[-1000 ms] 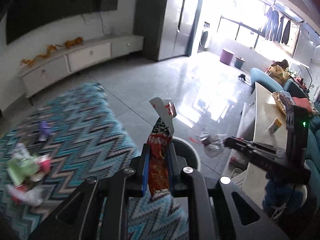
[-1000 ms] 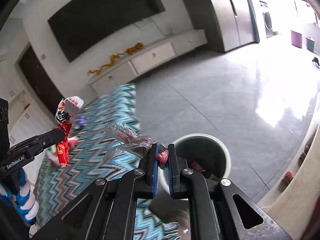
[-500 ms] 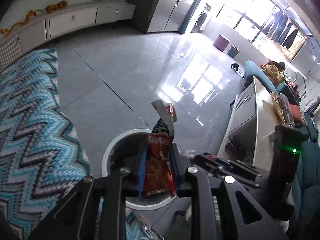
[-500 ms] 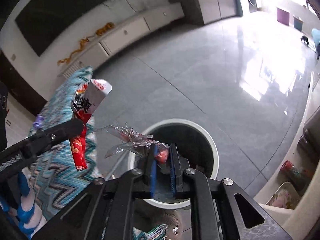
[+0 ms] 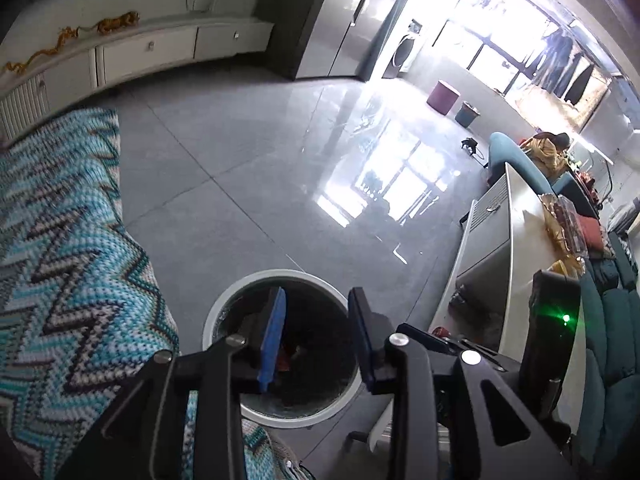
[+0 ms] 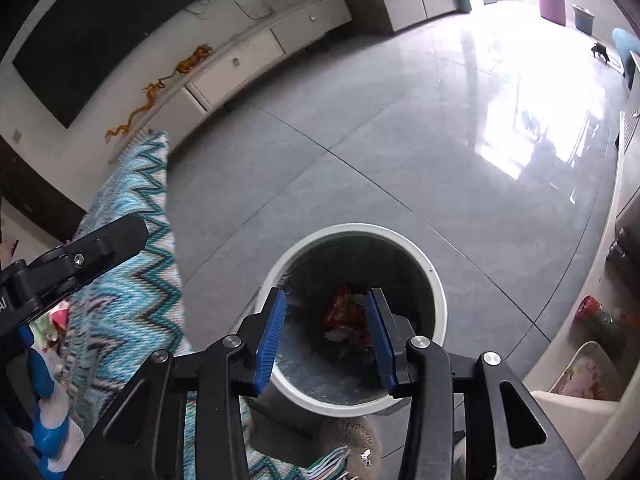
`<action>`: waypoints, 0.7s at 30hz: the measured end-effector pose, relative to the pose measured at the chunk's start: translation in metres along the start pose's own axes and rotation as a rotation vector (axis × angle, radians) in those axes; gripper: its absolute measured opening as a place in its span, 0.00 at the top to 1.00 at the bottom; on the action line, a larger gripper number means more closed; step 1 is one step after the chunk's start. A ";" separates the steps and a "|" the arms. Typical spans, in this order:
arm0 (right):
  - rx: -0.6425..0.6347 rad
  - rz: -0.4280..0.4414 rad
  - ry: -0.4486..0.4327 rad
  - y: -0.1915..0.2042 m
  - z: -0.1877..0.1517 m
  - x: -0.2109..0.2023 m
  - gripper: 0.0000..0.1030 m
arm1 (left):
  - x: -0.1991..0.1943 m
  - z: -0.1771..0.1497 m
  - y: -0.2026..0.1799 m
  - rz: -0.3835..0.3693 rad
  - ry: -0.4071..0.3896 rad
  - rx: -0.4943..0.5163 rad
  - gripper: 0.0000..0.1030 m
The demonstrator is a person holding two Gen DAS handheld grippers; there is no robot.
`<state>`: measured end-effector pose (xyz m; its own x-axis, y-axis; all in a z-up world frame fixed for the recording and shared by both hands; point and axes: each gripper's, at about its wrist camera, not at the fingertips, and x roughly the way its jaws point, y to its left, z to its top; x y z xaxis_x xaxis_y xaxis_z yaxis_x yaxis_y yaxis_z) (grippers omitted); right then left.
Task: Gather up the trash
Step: 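Move both open grippers back toward the trash on the blanket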
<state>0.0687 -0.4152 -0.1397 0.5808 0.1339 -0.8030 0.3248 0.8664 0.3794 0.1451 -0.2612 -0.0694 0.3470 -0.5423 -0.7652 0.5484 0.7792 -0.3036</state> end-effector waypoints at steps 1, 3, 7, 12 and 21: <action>-0.004 0.006 -0.011 0.003 -0.001 -0.007 0.60 | -0.009 -0.002 -0.003 0.006 -0.012 0.013 0.70; -0.016 0.020 -0.037 0.008 -0.002 -0.024 0.60 | -0.028 -0.006 -0.009 0.011 -0.032 0.044 0.70; -0.040 0.053 -0.104 0.025 -0.008 -0.063 0.60 | -0.070 -0.012 -0.012 0.029 -0.067 0.083 0.70; -0.089 0.090 -0.181 0.053 -0.014 -0.112 0.60 | -0.126 -0.022 -0.007 0.056 -0.128 0.080 0.70; -0.230 0.161 -0.284 0.123 -0.030 -0.188 0.60 | -0.227 -0.054 0.034 0.158 -0.265 0.054 0.70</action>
<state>-0.0228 -0.3194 0.0438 0.8042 0.1669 -0.5704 0.0553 0.9345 0.3516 0.0441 -0.0941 0.0635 0.6134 -0.4840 -0.6241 0.5087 0.8466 -0.1566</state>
